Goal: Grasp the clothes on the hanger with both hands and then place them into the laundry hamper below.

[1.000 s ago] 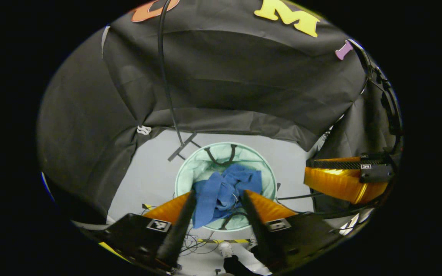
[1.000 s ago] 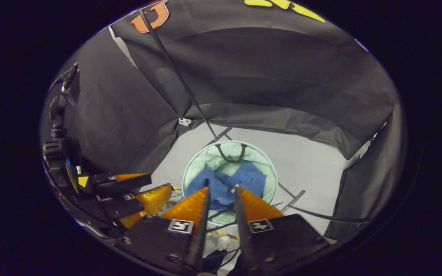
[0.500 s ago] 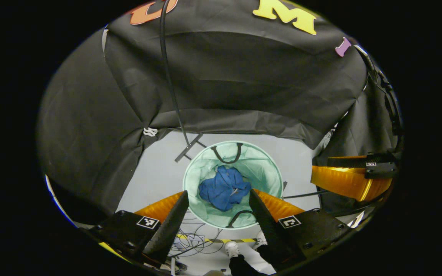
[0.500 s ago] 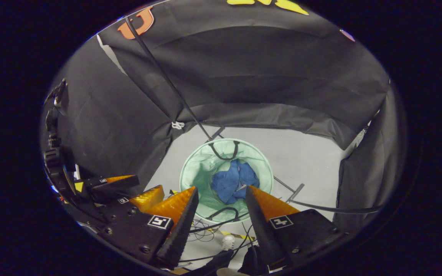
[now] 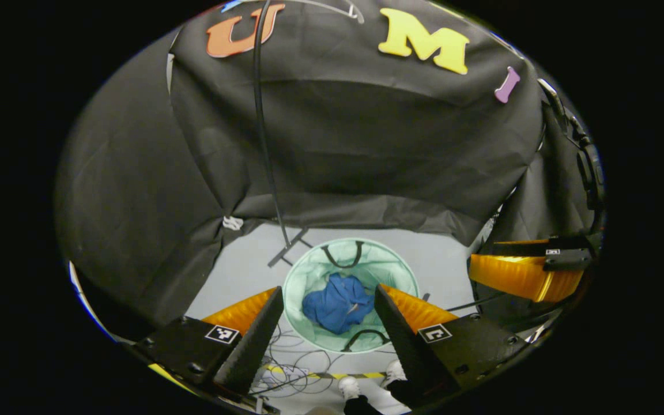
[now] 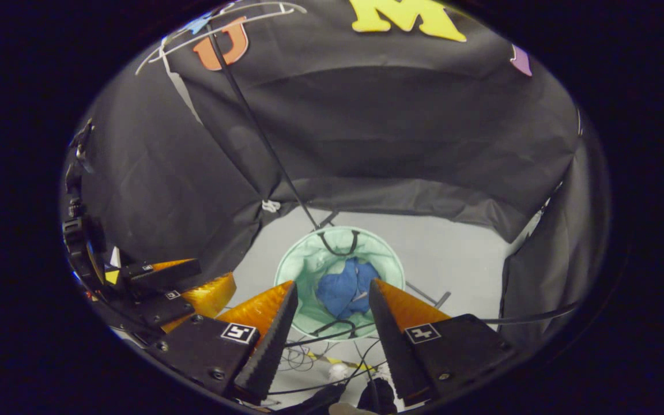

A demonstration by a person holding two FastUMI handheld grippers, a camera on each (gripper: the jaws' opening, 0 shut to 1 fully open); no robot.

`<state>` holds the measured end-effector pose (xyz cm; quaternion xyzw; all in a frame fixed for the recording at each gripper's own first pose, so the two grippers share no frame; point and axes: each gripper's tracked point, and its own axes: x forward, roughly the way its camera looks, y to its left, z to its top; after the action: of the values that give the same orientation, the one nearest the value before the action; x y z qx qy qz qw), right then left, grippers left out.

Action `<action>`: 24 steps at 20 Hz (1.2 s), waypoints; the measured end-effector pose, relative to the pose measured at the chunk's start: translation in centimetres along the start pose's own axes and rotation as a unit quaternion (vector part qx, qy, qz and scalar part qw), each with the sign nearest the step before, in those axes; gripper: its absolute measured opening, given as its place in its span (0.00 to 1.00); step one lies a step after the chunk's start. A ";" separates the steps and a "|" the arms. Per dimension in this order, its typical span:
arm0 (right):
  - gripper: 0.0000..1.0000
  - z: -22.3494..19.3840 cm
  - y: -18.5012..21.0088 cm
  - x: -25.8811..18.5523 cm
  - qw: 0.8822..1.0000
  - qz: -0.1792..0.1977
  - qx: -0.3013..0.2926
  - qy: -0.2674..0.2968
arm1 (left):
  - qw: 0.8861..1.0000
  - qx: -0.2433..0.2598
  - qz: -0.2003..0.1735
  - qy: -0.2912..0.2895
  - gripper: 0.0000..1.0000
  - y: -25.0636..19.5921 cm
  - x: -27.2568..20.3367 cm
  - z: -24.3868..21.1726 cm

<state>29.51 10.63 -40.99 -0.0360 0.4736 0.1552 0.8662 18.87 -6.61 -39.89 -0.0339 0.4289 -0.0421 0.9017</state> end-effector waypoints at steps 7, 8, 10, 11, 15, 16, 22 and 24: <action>0.81 4.9 -0.7 -14.1 0.986 -0.034 0.006 -0.165 | 0.986 0.040 -0.012 -0.159 0.96 -0.9 -10.3 8.3; 0.81 5.4 -0.9 -16.7 0.981 -0.043 0.001 -0.190 | 0.982 0.045 -0.012 -0.182 0.96 -1.4 -11.4 9.0; 0.86 6.2 -1.7 -21.5 0.970 -0.060 -0.010 -0.237 | 0.973 0.049 -0.018 -0.225 0.96 -2.6 -15.4 10.9; 0.97 6.9 -1.9 -24.6 0.964 -0.064 -0.014 -0.259 | 0.968 0.051 -0.022 -0.245 0.96 -3.0 -16.8 11.8; 0.99 6.7 -2.3 -33.3 0.939 -0.082 -0.029 -0.332 | 0.948 0.061 -0.017 -0.311 0.92 -3.6 -23.2 13.2; 0.99 6.4 -2.7 -35.4 0.933 -0.080 -0.033 -0.349 | 0.944 0.059 -0.013 -0.324 0.92 -3.6 -24.8 13.3; 1.00 5.2 -3.2 -44.2 0.909 -0.061 -0.042 -0.411 | 0.927 0.040 0.032 -0.372 0.92 -4.3 -33.2 12.3; 1.00 4.8 -4.1 -46.9 0.898 -0.061 -0.044 -0.434 | 0.924 0.036 0.043 -0.377 0.92 -4.6 -35.1 11.3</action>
<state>11.05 -3.28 0.31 -0.0319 0.0404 0.1226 0.9911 5.41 -7.17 -5.26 0.0039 0.0564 -0.0032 0.9984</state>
